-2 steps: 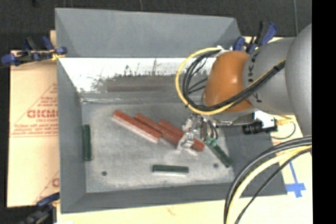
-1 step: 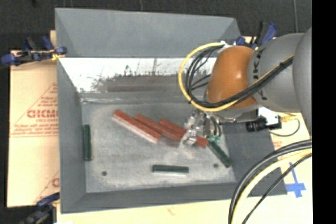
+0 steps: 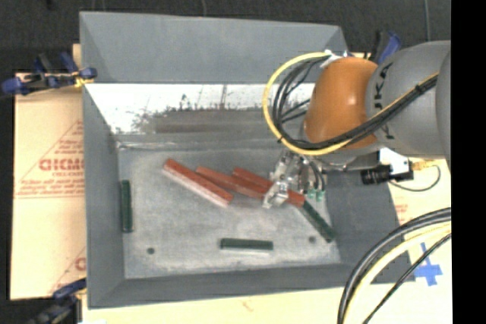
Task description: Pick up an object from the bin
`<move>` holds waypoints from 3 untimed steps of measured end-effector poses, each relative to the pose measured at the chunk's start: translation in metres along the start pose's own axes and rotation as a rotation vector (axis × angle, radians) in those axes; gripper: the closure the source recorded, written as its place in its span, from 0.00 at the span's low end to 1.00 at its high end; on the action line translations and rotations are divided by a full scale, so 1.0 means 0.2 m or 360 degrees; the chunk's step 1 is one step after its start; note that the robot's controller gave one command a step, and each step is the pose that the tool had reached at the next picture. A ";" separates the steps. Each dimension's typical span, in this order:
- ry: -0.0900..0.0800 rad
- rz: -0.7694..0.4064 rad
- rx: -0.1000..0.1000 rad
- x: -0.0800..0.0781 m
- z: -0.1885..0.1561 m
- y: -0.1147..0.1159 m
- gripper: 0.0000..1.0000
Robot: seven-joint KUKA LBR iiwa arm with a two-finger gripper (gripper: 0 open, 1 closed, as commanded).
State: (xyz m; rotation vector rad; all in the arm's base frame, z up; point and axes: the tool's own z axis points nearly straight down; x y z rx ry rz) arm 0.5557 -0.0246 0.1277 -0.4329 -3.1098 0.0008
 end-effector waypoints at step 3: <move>-0.0011 -0.0003 -0.0003 -0.01 -0.20 0.00 1.00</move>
Offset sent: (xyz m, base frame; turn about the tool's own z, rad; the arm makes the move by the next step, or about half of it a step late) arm 0.0000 0.0000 0.0534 0.0000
